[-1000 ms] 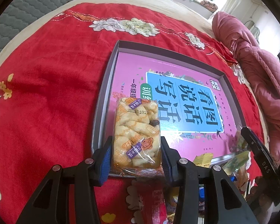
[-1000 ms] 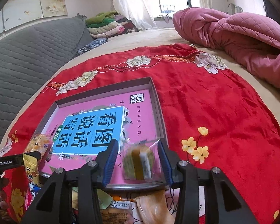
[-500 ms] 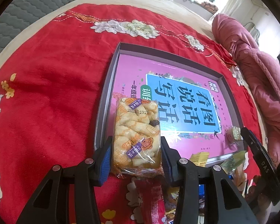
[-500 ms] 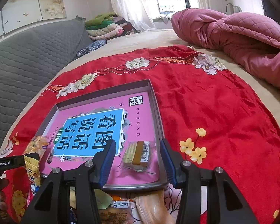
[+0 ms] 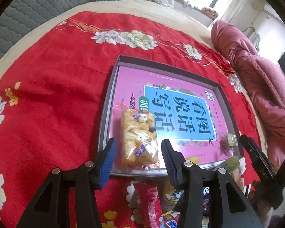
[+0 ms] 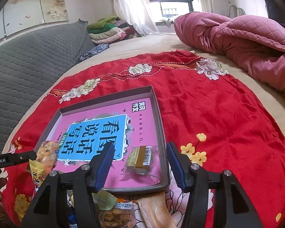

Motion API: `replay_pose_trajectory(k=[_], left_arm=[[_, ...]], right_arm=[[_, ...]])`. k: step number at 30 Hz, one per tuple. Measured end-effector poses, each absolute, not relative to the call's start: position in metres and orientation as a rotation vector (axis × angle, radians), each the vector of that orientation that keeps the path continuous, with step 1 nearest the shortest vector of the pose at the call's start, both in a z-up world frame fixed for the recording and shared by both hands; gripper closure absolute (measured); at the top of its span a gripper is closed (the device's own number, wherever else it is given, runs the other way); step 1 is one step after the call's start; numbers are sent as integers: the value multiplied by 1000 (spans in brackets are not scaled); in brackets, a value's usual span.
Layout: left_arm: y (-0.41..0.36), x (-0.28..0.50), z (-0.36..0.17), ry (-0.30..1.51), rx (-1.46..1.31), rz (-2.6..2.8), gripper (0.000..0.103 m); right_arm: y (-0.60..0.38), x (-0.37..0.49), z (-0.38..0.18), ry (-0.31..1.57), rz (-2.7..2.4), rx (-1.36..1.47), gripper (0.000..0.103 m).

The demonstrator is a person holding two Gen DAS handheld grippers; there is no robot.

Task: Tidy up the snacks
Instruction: 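Open both tools and withdraw them from the tray toward the snack pile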

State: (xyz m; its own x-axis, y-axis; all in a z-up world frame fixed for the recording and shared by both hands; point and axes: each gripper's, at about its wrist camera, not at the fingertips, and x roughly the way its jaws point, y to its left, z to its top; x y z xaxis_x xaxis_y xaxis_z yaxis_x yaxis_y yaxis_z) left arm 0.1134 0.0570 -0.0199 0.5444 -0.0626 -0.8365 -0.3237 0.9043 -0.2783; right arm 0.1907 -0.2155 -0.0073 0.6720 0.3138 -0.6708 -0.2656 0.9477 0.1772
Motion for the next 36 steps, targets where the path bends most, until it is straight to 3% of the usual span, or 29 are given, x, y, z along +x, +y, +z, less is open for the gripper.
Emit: replay_pose_trajectory(k=[4,17,20,36], left_arm=[[58,109,-14,979,-434,160,46],[59,99,-3,960,-425,161,44],[60,96,1,953,-426,161,43],[59,78,11,951,-419,148,42]], right_arm=[[-218,188,-3,756,328,63,44],[-226,174,11,720,335,66,39],[-228,171,15,709,336,70,32],[-242,160,35,661,319,103,30]])
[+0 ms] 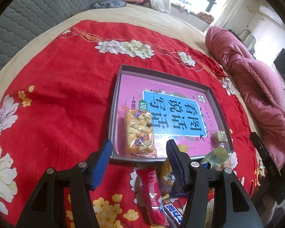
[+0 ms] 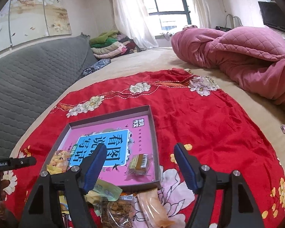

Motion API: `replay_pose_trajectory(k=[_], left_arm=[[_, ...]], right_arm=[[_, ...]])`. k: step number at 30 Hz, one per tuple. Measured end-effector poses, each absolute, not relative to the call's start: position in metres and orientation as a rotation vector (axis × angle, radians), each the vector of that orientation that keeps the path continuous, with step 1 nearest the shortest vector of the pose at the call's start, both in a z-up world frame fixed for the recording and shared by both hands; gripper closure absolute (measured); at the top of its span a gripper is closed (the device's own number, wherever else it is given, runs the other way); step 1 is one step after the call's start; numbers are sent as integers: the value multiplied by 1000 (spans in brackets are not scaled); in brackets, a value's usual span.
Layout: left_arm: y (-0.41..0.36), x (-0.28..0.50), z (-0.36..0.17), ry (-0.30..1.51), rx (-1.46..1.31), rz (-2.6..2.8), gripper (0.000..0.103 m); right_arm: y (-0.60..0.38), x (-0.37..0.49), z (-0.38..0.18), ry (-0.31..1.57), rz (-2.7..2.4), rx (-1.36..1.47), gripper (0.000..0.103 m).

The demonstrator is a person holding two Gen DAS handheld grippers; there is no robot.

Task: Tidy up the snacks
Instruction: 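Open both tools and withdraw them from the tray toward the snack pile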

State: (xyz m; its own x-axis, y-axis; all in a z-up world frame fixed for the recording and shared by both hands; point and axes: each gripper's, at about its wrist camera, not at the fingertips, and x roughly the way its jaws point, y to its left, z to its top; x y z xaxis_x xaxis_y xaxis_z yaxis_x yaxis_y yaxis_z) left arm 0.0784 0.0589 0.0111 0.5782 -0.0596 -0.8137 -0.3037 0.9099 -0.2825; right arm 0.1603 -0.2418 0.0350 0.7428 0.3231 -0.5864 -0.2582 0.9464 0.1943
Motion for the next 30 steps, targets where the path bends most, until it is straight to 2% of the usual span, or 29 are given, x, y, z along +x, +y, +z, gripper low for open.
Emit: replay_pose_trajectory(k=[30], left_arm=[[52,49,26,961,-402,138,41]], right_arm=[[-228,113,48,672,397,51,27]])
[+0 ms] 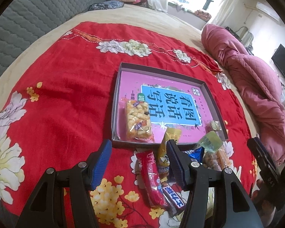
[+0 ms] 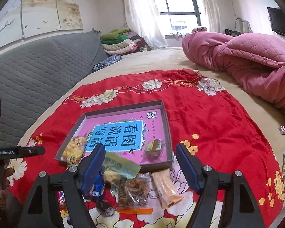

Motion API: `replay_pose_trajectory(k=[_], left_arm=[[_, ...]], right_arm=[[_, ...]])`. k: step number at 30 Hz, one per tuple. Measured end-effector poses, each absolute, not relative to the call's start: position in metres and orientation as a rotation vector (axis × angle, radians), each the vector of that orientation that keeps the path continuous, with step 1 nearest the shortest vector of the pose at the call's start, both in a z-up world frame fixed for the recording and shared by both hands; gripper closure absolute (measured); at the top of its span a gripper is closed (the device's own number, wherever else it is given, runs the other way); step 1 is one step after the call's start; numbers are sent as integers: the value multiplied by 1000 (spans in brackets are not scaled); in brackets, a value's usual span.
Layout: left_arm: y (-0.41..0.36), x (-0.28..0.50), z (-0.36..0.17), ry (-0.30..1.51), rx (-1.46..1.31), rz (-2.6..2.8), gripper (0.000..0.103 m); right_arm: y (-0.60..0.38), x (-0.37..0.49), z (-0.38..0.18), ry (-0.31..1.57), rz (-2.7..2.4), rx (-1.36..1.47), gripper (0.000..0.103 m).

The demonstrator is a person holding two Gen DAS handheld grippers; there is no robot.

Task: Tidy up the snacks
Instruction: 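Open both tools and withdraw them from the tray toward the snack pile, then move the right tool to the dark brown wrapped snack while the left tool approaches the red snack bag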

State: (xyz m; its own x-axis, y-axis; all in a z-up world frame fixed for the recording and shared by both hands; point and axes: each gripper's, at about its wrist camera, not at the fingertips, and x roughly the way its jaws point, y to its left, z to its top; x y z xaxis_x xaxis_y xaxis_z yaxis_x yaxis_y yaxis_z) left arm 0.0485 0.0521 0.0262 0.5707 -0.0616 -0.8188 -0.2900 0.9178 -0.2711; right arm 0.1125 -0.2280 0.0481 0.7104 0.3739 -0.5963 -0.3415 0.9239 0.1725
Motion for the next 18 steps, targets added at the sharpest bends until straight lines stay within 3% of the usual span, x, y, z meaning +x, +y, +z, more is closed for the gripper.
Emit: replay_pose_trajectory(k=[18], left_arm=[[33,42,6,1050,-407,86,41]], right_arm=[[-197,91,28,783,521,-60,27]])
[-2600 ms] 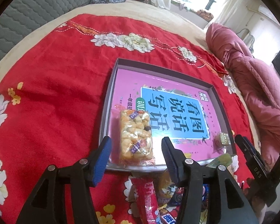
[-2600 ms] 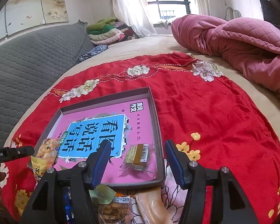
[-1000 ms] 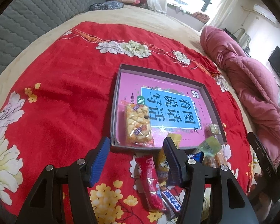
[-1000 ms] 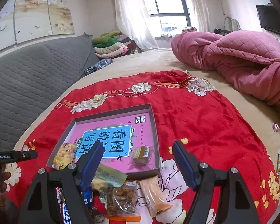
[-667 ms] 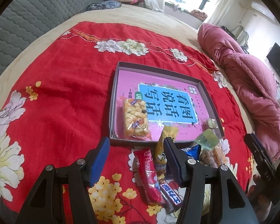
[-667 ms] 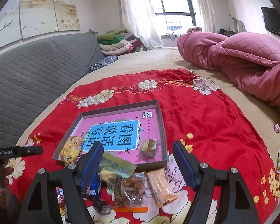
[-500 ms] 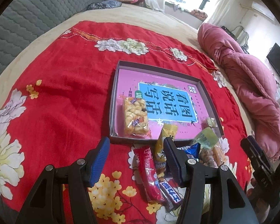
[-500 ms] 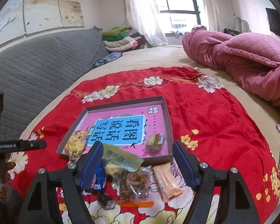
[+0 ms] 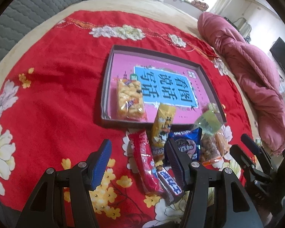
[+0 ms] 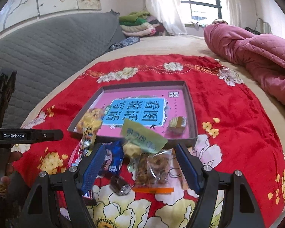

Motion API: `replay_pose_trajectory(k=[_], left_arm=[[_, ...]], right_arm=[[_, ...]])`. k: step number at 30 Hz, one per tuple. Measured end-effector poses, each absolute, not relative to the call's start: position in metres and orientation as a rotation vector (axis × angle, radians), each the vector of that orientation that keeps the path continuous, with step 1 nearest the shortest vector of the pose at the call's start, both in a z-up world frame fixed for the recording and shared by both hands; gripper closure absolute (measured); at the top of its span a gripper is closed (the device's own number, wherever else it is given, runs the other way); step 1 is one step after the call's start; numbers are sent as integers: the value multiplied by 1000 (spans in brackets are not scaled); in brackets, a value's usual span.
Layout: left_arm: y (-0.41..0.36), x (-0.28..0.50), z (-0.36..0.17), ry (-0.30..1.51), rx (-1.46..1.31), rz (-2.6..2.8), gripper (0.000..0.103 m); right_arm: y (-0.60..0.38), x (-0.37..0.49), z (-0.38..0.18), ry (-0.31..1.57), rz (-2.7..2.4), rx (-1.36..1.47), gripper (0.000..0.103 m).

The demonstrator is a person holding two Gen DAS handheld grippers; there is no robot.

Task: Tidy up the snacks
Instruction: 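Move the right tool to the dark brown wrapped snack while the left tool approaches the red snack bag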

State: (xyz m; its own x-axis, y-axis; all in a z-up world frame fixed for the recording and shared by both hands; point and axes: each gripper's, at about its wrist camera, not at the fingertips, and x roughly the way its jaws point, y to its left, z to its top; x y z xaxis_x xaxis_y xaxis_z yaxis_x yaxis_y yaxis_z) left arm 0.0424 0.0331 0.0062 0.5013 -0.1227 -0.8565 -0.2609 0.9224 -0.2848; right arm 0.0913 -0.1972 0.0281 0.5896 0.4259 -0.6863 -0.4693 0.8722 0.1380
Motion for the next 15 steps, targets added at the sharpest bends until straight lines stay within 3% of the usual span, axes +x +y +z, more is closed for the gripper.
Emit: replay_pose_trajectory(k=[15], left_arm=[[23,44,-15,1121,-429,44,41]], right_arm=[[-180,84,16,837,596,-123,27]])
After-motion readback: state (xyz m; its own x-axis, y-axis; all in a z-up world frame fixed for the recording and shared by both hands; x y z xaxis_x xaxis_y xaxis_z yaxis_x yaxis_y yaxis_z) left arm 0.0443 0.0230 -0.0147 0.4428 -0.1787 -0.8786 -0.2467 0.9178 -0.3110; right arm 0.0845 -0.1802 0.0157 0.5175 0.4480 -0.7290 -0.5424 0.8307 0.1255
